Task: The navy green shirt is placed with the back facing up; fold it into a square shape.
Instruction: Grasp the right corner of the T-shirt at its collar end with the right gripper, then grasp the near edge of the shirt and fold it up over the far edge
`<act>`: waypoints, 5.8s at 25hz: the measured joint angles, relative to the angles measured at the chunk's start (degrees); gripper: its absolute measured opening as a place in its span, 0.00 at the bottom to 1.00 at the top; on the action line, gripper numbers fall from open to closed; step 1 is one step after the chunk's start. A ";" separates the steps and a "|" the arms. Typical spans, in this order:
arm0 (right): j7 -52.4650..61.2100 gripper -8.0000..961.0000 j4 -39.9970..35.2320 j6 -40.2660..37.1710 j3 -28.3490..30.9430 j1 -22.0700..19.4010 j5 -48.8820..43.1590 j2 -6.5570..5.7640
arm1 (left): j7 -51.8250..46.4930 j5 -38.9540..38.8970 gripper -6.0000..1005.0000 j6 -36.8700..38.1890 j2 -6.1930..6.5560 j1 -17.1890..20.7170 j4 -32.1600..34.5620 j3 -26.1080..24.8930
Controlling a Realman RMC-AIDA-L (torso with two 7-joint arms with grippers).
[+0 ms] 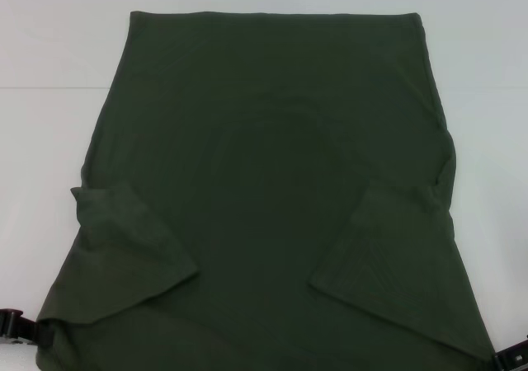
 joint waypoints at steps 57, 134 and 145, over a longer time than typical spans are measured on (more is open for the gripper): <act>-1.29 0.82 3.17 0.12 -1.55 3.95 1.53 1.06 | 0.25 -0.10 0.00 -0.63 0.00 0.04 -0.53 -0.06; -20.39 0.08 6.08 -10.34 1.38 3.37 1.83 -0.41 | 8.24 -6.09 0.01 17.68 5.43 -1.48 -13.83 -5.65; -18.61 0.08 9.18 -4.34 15.38 3.42 15.49 -3.05 | 6.18 -16.67 0.01 5.72 4.65 -3.65 -17.40 -17.06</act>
